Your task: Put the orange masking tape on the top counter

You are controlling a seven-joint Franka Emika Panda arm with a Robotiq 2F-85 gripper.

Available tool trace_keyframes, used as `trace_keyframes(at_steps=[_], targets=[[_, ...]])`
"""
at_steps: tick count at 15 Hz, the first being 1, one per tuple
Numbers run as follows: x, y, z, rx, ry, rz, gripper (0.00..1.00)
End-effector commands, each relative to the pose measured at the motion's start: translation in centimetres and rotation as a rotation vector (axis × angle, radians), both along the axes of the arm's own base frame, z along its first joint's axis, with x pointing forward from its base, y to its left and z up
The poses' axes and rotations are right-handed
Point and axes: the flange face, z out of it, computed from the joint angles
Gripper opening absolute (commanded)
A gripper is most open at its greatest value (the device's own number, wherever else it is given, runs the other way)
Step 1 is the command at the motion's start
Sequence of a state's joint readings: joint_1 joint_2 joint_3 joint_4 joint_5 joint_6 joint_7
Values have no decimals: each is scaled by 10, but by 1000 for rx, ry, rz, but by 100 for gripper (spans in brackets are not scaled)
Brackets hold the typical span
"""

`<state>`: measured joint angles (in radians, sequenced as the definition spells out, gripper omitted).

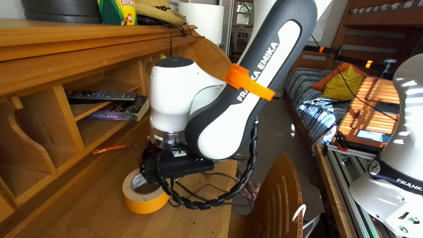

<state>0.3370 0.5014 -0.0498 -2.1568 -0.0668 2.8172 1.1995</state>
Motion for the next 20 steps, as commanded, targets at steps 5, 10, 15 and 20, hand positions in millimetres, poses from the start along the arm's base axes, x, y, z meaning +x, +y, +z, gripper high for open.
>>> trace_keyframes(at_steps=[5, 10, 15, 20], targets=[[-88, -30, 67, 160, -381, 15, 7], [-128, -30, 113, 295, -566, -101, 7], [-138, -24, 162, 415, -734, -128, 7], [-141, -14, 190, 442, -819, 14, 7]])
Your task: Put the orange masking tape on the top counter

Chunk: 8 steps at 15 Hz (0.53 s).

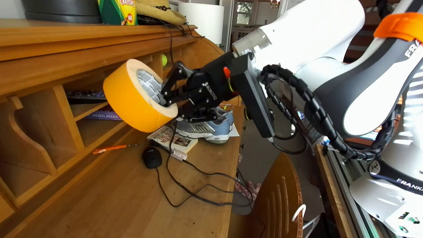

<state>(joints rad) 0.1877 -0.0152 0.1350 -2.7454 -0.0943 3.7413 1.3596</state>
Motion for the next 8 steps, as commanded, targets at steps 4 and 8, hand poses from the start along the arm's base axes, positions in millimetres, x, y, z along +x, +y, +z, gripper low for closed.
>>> trace_keyframes(at_steps=[4, 8], targets=[[-3, -13, 34, 26, -195, 28, 7], [-3, -33, 53, 56, -302, -36, 7]])
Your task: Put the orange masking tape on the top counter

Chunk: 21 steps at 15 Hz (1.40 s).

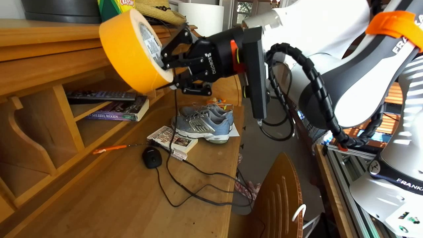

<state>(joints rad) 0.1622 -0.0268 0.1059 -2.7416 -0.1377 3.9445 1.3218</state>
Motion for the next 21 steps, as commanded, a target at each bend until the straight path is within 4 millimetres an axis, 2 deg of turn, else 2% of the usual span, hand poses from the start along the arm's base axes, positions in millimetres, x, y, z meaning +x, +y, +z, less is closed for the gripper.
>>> trace_keyframes(at_steps=[1, 6, 9, 10, 11, 13, 16, 17, 19, 21], targets=[[-3, -19, 24, 33, -100, -58, 7], [-6, -39, 64, 40, -131, -113, 7], [9, -48, 100, 14, -73, -124, 7], [19, -45, 97, -13, -18, -88, 7], [13, -42, 80, -8, -65, -99, 27], [19, -46, 93, -23, -31, -93, 27], [20, -47, 92, -29, -24, -91, 27], [20, -46, 91, -30, -23, -90, 7], [28, -60, 94, -43, -41, -142, 7], [39, -74, 106, -76, -73, -190, 7]])
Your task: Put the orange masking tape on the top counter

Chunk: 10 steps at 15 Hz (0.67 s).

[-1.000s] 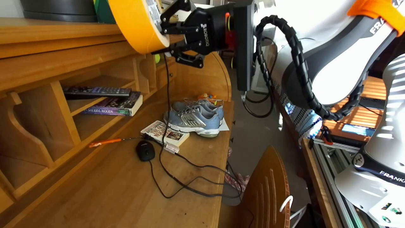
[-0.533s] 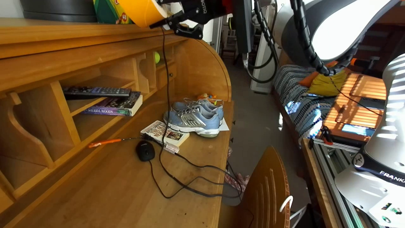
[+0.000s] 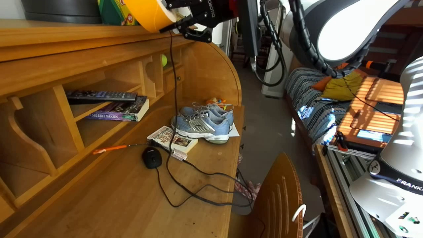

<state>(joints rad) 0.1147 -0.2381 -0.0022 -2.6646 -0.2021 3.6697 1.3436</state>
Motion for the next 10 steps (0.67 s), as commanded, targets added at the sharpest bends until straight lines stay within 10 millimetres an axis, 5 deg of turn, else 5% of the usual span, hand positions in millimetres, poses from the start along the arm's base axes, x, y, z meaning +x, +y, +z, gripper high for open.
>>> trace_keyframes(at_steps=[1, 10], targets=[[21, -18, 24, -46, -59, -66, 7], [96, 0, 65, -185, -47, -16, 7]])
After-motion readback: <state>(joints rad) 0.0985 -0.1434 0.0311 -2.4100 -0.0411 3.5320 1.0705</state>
